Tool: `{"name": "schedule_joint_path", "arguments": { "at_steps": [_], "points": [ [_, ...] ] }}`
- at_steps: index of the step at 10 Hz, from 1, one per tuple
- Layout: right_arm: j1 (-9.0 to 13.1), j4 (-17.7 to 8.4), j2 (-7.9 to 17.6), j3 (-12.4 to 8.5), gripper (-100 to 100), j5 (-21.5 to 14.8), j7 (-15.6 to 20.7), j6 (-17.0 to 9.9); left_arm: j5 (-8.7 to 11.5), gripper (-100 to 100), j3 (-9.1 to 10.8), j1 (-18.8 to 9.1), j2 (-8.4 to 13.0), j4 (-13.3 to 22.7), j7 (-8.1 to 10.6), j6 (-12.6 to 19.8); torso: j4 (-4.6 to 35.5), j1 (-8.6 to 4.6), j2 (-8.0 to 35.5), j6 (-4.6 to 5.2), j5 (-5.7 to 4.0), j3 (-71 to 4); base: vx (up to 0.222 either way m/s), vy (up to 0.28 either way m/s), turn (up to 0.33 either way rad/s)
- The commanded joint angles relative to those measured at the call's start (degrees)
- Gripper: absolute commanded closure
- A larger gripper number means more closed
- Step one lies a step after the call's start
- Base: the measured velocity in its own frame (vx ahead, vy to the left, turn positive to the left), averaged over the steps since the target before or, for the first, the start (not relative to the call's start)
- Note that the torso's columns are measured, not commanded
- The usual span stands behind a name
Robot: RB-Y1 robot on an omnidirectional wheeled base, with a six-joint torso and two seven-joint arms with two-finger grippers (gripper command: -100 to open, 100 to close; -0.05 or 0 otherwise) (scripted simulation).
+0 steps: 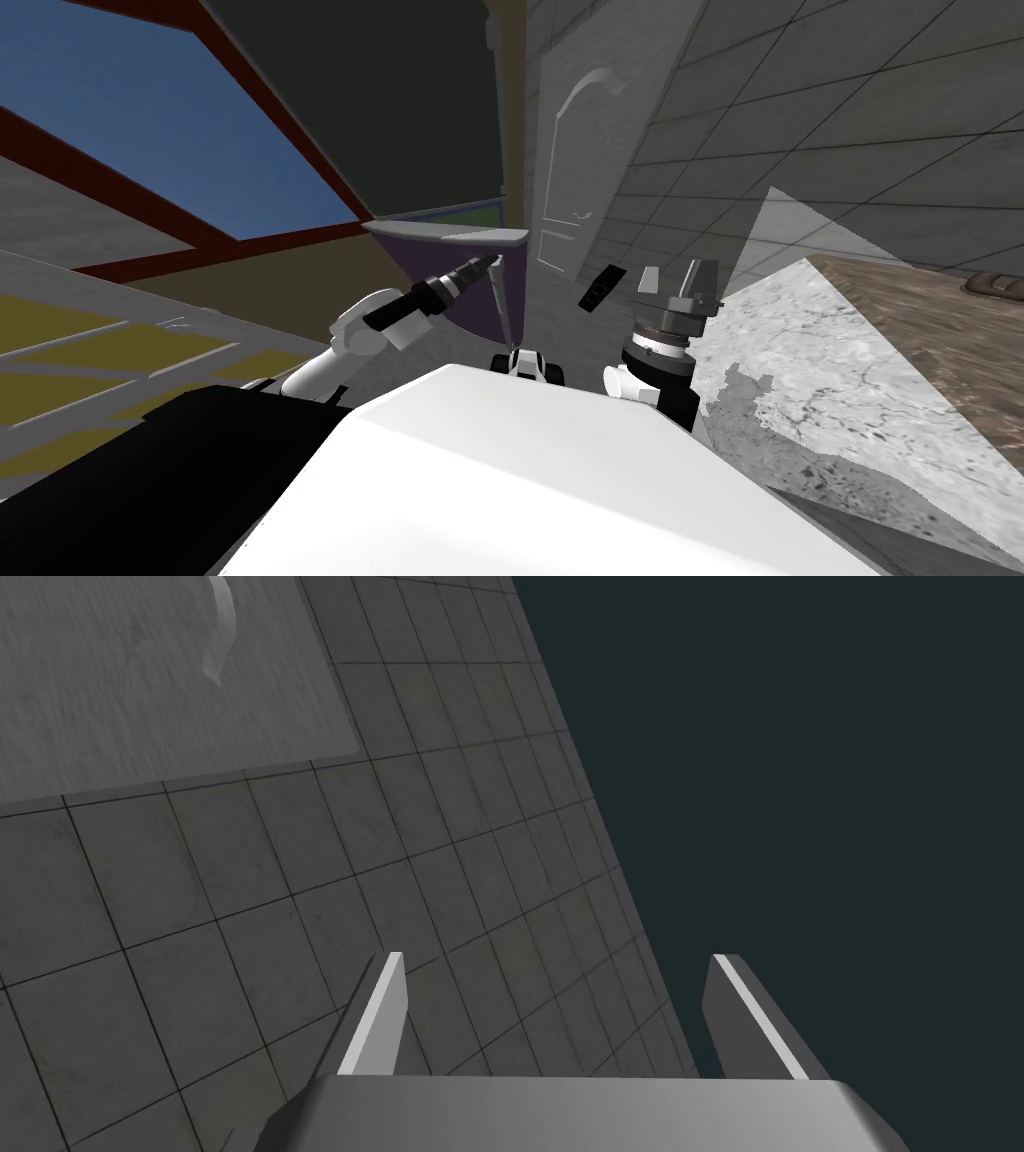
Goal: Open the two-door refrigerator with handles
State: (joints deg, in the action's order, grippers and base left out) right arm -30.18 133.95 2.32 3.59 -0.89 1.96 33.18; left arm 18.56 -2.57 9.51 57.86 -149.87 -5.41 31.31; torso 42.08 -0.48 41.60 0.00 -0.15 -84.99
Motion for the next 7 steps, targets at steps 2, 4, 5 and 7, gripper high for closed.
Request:
{"name": "schedule_joint_path", "arguments": {
  "at_steps": [2, 4, 5, 7],
  "points": [
    [0.0, 0.01, 0.0, 0.0, 0, 0.0, 0.0, 0.0, 4.3, -100, 2.85, -2.88, 3.96, 0.01, 2.46, 1.14, 0.13, 0.35, 0.45, 0.01, 0.1, 0.26, 0.023, -0.046, 0.022],
    [0.0, 0.0, 0.0, 0.0, 0, 0.0, 0.0, 0.0, 6.69, -100, 4.49, -4.4, 6.18, 0.02, 3.76, 1.72, 0.29, 0.59, 0.86, 0.01, 0.18, 0.53, -0.002, -0.026, 0.039],
    [0.01, 0.0, 0.0, 0.0, 0, 0.0, 0.0, 0.0, 7.88, -100, 5.31, -5.16, 7.29, 0.02, 4.41, 2.01, 0.27, 0.57, 0.84, 0.0, 0.17, 0.52, -0.011, -0.015, 0.027],
    [0.01, 0.0, 0.0, 0.0, 0, 0.0, 0.0, 0.0, 8.35, -100, 5.6, -5.53, 7.73, 0.01, 4.61, 2.18, 0.21, 0.49, 0.7, 0.0, 0.15, 0.43, -0.007, -0.011, 0.018]
  ]
}}
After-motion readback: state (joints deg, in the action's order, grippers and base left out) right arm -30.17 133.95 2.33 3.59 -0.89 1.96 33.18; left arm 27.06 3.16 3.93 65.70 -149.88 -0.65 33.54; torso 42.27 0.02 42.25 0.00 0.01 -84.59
